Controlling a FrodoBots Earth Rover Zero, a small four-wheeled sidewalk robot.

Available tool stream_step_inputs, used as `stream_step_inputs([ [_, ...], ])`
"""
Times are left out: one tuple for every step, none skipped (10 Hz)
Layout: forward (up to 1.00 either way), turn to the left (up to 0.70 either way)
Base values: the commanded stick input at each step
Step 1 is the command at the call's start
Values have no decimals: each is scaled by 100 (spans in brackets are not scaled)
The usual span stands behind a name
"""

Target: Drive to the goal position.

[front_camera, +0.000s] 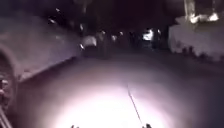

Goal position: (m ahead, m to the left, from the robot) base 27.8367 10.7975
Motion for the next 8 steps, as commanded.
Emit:
stream_step_inputs([
  [85,0],
  [85,0],
  [85,0],
  [85,0],
  [85,0],
  [85,0],
  [85,0],
  [85,0],
])
